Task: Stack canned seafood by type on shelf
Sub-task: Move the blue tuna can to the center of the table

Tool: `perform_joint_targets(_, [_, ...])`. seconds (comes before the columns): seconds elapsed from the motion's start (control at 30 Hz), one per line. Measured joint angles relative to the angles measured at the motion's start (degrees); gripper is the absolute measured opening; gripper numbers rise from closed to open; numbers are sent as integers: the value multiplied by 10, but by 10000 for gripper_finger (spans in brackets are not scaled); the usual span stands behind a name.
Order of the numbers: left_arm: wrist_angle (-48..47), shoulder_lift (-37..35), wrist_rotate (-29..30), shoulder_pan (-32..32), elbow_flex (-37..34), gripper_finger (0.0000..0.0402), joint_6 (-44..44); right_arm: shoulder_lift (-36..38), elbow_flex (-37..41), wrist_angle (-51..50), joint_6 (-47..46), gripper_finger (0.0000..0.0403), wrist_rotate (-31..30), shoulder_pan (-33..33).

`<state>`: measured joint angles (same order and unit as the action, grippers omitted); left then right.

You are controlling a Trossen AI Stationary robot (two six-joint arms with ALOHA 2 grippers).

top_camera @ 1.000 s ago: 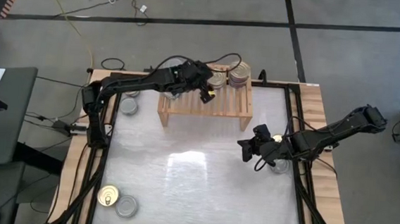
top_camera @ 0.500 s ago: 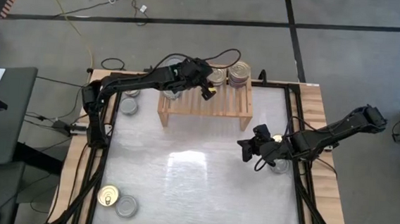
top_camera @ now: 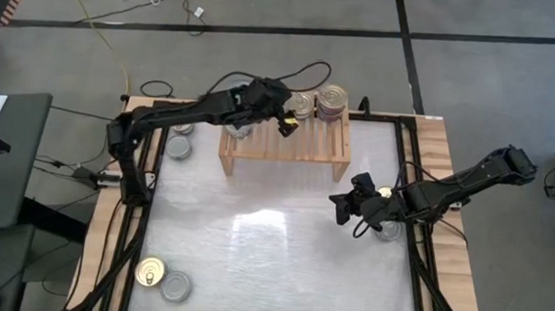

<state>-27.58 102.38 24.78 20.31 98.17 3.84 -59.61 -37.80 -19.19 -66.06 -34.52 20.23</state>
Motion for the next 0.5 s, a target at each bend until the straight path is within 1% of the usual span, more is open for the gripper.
perform_joint_targets(0.1, [-22,-31,0,-8,0,300,22,0,0,0,1,28,0,0])
perform_joint_targets(0.27, [-86,-85,0,-34,0,300,88,0,0,-3,1,28,1,0])
perform_joint_targets(0.5, [-178,-133,3,-106,0,300,207,0,0,-3,5,29,35,6])
